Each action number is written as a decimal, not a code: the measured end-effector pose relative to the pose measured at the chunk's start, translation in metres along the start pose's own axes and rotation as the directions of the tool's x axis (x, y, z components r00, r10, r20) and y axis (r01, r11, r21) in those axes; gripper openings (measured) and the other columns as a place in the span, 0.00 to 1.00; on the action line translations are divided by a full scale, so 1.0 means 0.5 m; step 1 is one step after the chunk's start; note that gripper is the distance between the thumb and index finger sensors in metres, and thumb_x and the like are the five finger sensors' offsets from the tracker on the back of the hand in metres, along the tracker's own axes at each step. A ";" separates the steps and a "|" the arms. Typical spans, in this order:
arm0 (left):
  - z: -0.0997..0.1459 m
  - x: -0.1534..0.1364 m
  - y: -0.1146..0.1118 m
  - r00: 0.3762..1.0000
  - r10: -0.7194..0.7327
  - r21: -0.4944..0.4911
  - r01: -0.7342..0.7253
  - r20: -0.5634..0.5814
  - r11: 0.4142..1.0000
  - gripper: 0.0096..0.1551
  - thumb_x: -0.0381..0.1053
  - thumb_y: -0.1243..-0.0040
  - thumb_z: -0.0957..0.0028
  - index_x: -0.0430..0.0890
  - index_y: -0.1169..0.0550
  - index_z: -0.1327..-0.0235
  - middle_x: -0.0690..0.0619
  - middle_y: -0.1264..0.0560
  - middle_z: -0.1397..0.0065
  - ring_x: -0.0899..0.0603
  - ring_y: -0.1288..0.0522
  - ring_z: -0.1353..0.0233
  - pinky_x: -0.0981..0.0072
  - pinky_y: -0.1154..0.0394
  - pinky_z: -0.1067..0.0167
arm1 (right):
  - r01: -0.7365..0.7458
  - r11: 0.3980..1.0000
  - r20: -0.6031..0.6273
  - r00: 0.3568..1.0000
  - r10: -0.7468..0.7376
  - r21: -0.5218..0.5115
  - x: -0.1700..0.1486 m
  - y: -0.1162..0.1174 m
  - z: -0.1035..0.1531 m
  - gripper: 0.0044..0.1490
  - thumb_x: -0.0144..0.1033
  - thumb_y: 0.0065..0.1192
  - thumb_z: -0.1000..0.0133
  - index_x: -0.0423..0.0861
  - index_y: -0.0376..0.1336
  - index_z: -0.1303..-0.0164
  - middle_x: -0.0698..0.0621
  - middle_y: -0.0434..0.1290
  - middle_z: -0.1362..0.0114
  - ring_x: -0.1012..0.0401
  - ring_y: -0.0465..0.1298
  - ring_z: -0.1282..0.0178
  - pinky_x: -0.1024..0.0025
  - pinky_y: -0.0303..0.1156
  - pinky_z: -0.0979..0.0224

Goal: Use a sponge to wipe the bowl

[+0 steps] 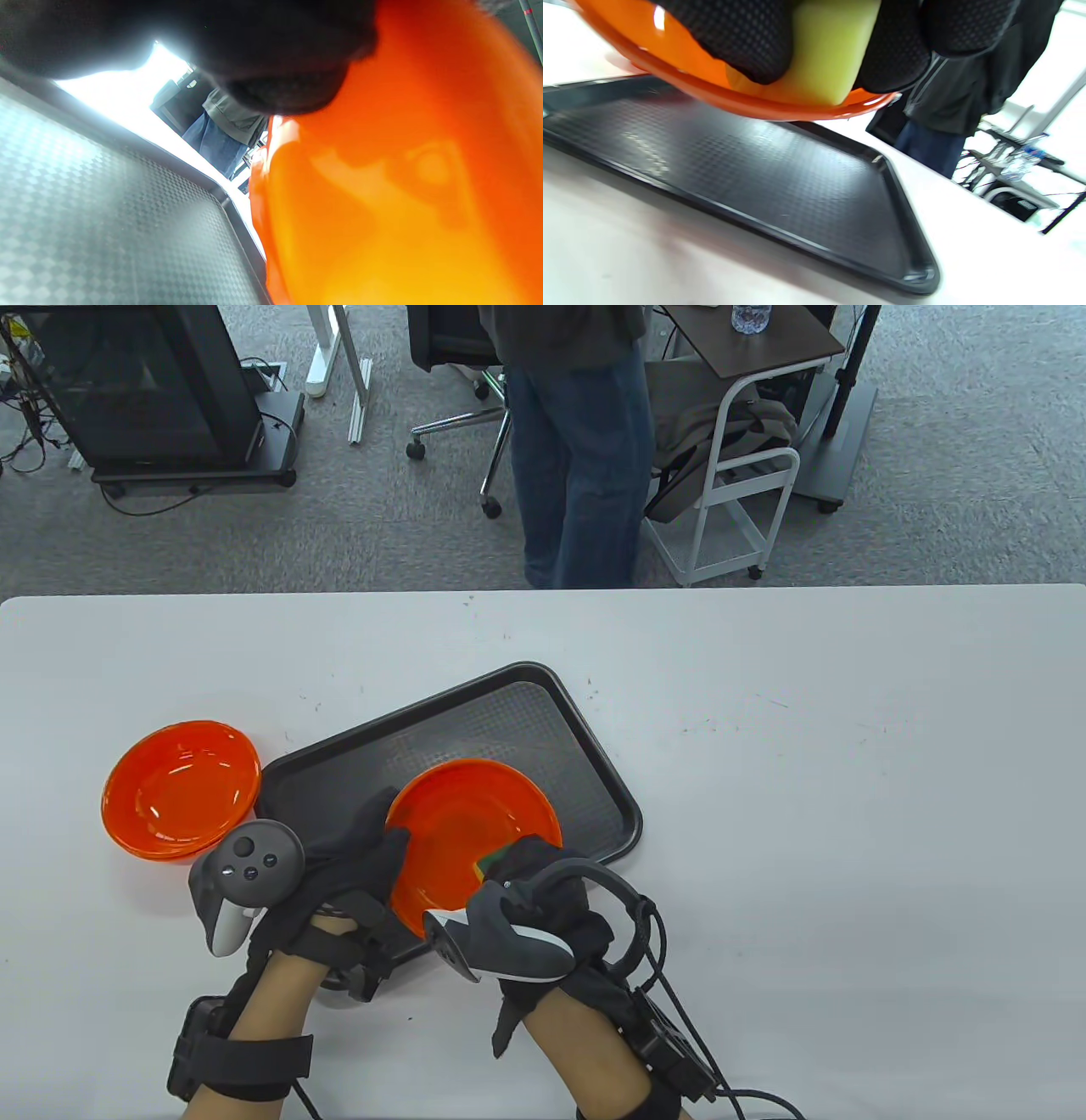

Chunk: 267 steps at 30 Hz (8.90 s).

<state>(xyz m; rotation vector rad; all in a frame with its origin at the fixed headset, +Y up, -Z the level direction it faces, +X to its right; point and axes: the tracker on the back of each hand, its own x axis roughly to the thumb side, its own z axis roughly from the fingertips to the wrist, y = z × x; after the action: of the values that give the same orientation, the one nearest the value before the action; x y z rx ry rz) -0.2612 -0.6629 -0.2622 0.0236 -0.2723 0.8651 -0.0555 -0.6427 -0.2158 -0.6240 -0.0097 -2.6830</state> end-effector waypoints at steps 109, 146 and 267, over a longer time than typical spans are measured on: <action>-0.016 -0.016 -0.037 0.881 0.459 -0.351 -0.467 -0.113 0.812 0.38 0.62 0.38 0.43 0.38 0.30 0.31 0.56 0.16 0.76 0.58 0.22 0.89 0.65 0.16 0.83 | 0.954 -0.195 0.486 -0.063 -0.872 -0.226 -0.151 0.132 -0.012 0.30 0.37 0.62 0.41 0.43 0.57 0.30 0.38 0.74 0.30 0.47 0.79 0.45 0.48 0.73 0.46; 0.013 -0.076 0.067 0.937 0.343 0.375 -0.295 -0.064 0.879 0.32 0.60 0.38 0.44 0.39 0.25 0.37 0.57 0.15 0.73 0.58 0.19 0.87 0.64 0.15 0.80 | 0.952 -0.306 0.488 -0.259 -0.833 -0.018 -0.099 0.086 -0.009 0.35 0.42 0.65 0.40 0.27 0.58 0.41 0.32 0.79 0.46 0.52 0.86 0.60 0.55 0.79 0.58; -0.002 -0.054 -0.012 0.843 0.532 0.069 -0.528 -0.080 0.846 0.30 0.62 0.40 0.43 0.39 0.24 0.42 0.59 0.16 0.76 0.59 0.20 0.89 0.66 0.15 0.82 | 0.914 -0.330 0.604 -0.129 -0.787 -0.234 -0.136 0.098 0.012 0.30 0.39 0.64 0.40 0.42 0.58 0.31 0.36 0.75 0.33 0.48 0.81 0.47 0.49 0.75 0.47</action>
<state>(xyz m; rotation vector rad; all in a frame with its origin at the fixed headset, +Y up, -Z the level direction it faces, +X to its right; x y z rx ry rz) -0.2729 -0.6869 -0.2694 -0.0560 -0.1684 1.4247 0.0216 -0.6625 -0.2431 -1.7603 0.8191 -4.2006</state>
